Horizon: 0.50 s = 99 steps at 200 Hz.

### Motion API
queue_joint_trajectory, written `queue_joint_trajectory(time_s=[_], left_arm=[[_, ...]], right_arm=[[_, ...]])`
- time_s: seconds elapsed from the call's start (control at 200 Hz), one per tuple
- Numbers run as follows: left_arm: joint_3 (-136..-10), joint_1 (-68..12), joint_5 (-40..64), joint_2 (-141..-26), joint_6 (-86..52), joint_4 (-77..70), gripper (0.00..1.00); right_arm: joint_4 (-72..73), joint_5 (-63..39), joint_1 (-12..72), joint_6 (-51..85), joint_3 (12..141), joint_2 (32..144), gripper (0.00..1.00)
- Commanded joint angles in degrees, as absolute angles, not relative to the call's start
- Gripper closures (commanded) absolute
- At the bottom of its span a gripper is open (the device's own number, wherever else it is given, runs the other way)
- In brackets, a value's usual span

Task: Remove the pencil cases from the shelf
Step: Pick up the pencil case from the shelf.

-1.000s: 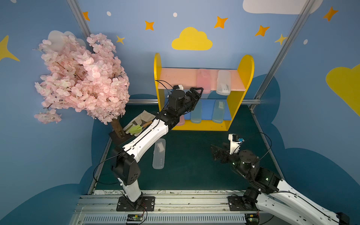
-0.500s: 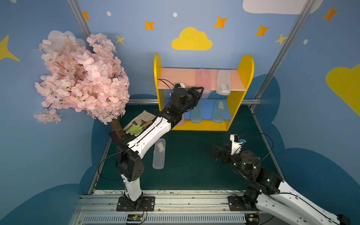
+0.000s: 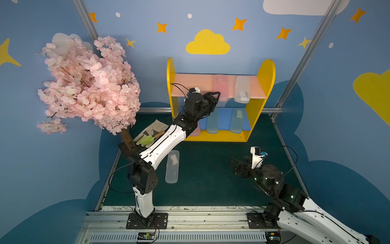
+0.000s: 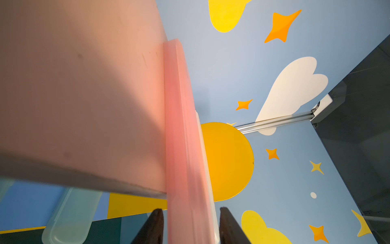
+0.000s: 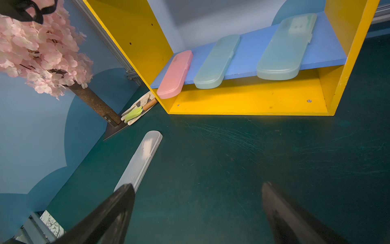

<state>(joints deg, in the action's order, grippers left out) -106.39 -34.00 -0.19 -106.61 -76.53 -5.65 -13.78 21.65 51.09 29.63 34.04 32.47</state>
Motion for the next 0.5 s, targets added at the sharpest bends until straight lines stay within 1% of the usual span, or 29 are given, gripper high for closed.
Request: queue_joint_trajectory(time_s=[0.0,0.05,0.245,0.305,0.451,0.491], left_arm=[[-108.25,-33.49,0.70,-107.47,-76.11,-6.35,0.59],[-108.23,-33.40,0.95,-107.58,-76.44,-6.41,0.61],[-108.11,-33.20,2.08,-107.44,-76.61,-7.45,0.76],[-108.02,-33.15,2.69,-107.27,-76.71,-7.88,0.79],[-106.64,-33.23,4.83,-105.95,-76.57,-9.71,0.88],[-105.67,-33.20,5.77,-105.16,-76.54,-10.86,0.88]], right_arm=[[-14.24,22.31,50.82,29.88,33.66,31.59,0.01],[-14.24,22.24,50.80,29.95,33.68,31.48,0.01],[-14.58,22.38,50.85,30.05,33.75,31.20,0.01],[-14.68,22.24,50.81,30.06,33.99,31.11,0.01],[-14.94,22.13,50.82,30.06,34.01,30.94,0.01],[-15.11,22.08,50.85,30.15,34.10,30.81,0.01]])
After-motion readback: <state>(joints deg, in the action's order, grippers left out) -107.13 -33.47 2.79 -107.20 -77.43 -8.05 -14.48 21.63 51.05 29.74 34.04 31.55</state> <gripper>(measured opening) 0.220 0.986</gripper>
